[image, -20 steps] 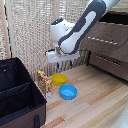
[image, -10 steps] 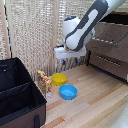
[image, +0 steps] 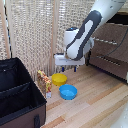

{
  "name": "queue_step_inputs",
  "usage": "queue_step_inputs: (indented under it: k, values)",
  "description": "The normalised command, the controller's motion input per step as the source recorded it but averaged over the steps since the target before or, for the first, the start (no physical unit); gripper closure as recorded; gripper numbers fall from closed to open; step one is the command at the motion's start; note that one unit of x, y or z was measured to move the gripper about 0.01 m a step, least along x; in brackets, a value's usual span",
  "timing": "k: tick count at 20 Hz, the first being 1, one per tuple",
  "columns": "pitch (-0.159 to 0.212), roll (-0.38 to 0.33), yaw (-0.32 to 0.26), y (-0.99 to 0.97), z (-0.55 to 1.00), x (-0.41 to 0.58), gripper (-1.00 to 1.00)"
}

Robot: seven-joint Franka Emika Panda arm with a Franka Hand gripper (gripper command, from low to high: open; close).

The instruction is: Kindly move your gripper toward the top drawer's handle. With caution, hold the handle robustly using your gripper and pull open the top drawer. Let the handle go. Relocate your gripper to the bowl placed in the background. Gently hold the bowl using your gripper. Bring the gripper and the bowl to the ajar drawer. Softly release the bowl into it.

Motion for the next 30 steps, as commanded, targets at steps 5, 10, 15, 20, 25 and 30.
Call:
queue_step_inputs:
  k: [5, 10, 15, 20, 25, 30]
  values:
    - [0.04, -0.03, -0.067, -0.15, -0.11, 0.143, -1.0]
    - [0.113, -0.12, -0.029, -0.07, -0.24, 0.038, -1.0]
    - [0.117, -0.094, -0.008, 0.06, -0.39, 0.015, -1.0]
    - [0.037, -0.058, 0.0, 0.04, -0.13, 0.062, -1.0]
    - [0.003, 0.0, -0.012, 0.02, 0.0, 0.003, 1.0]
    - [0.022, 0.0, -0.012, 0.07, -0.05, 0.166, 1.0]
